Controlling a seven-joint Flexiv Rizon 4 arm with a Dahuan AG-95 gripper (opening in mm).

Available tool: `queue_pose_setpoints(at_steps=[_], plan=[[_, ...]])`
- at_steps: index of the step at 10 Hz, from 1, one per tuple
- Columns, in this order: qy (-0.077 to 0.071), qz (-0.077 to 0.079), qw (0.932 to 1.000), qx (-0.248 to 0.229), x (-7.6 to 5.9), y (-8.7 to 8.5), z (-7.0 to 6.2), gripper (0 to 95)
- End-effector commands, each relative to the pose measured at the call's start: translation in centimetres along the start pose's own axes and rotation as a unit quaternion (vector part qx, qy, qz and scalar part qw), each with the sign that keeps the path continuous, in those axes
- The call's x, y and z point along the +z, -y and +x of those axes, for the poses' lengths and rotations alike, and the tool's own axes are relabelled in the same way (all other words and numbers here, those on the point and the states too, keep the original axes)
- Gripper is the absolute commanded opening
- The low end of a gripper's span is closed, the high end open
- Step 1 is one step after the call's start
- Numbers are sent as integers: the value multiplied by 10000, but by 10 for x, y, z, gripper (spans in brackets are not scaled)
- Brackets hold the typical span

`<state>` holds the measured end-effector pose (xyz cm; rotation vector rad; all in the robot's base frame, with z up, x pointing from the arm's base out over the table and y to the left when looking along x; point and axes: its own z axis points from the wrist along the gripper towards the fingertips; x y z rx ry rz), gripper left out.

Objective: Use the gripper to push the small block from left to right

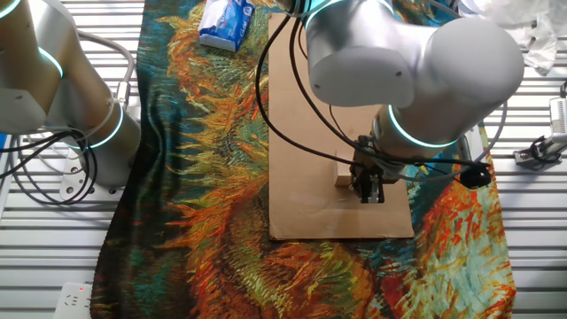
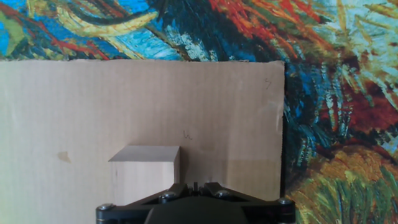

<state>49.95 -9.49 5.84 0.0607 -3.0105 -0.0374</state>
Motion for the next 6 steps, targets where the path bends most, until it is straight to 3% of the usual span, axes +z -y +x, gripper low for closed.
queue_pose_setpoints(at_steps=[1, 6], plan=[[25, 5, 10000, 18, 9, 0, -3, 0], [41, -36, 10000, 29, 10, 1, -2, 0]])
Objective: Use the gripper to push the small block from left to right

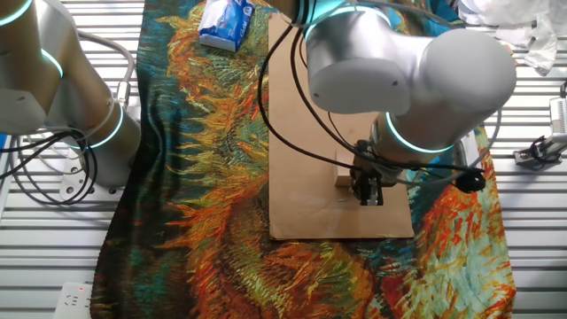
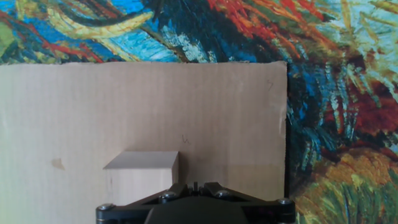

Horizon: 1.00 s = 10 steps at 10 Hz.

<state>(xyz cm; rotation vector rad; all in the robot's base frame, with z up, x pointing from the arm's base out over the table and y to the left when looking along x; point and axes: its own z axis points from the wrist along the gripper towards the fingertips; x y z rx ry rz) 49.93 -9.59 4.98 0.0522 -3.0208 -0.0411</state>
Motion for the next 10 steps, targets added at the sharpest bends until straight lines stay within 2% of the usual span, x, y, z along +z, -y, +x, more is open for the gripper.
queue_pose_setpoints(at_steps=[1, 6, 10], plan=[[-17, -34, 10000, 40, 2, -1, 0, 0], [-9, -91, 9999, 122, 7, -5, 8, 0], [3, -100, 9998, 164, 8, -7, 6, 0]])
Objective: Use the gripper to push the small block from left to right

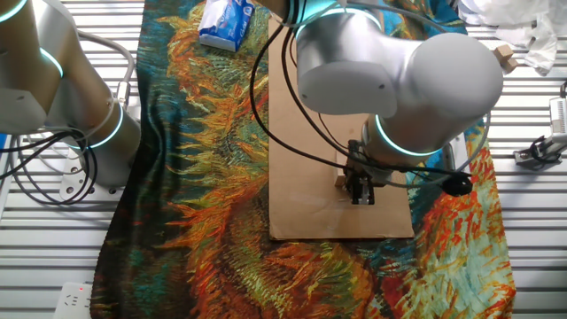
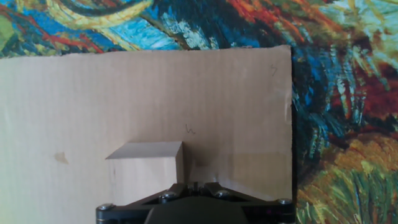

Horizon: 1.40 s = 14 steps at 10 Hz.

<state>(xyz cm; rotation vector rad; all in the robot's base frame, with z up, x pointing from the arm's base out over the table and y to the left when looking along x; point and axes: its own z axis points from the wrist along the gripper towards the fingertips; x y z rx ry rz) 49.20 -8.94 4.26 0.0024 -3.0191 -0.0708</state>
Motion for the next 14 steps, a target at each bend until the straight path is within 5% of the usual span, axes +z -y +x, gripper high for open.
queue_pose_setpoints(at_steps=[1, 7, 12, 14], plan=[[9, 8, 10000, 6, 1, -1, -1, 0], [-1, 25, 9999, 159, -4, -25, -16, 0], [-9, 70, 9990, 441, 0, -64, -28, 0], [-26, 59, 9993, 366, -1, -63, -25, 0]])
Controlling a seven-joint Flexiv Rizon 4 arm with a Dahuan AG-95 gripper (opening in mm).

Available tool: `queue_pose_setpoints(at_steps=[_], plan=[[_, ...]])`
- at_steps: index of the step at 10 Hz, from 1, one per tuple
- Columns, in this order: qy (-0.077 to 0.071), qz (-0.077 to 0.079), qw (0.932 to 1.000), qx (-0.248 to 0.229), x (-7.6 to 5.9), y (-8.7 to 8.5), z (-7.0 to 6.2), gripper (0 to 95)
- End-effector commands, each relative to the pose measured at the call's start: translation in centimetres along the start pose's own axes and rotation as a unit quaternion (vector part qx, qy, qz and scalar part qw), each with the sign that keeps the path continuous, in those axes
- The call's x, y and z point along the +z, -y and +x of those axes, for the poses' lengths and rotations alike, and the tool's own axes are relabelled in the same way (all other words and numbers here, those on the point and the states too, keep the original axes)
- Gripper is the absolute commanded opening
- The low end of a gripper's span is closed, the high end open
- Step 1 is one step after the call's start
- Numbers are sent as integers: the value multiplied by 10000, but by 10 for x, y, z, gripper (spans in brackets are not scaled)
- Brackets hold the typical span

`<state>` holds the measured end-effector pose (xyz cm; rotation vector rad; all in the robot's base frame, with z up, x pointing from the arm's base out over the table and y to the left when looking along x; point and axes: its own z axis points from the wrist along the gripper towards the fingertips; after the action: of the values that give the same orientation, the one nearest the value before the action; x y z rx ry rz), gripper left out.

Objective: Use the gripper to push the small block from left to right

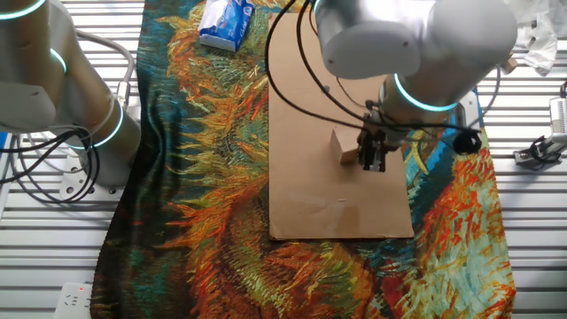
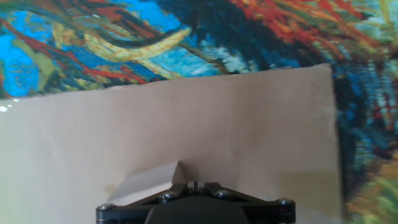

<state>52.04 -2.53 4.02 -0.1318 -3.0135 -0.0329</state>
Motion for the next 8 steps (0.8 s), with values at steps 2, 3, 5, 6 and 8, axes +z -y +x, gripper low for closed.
queue_pose_setpoints(at_steps=[2, 3, 5, 6, 8], plan=[[-34, -14, 9999, -143, -7, 5, 12, 0], [-42, -9, 9998, -173, -7, 8, 16, 0], [-46, 4, 9998, -205, -7, 10, 22, 0], [-42, 11, 9998, -209, -6, 11, 26, 0], [-25, 7, 9998, -186, -5, 9, 29, 0]])
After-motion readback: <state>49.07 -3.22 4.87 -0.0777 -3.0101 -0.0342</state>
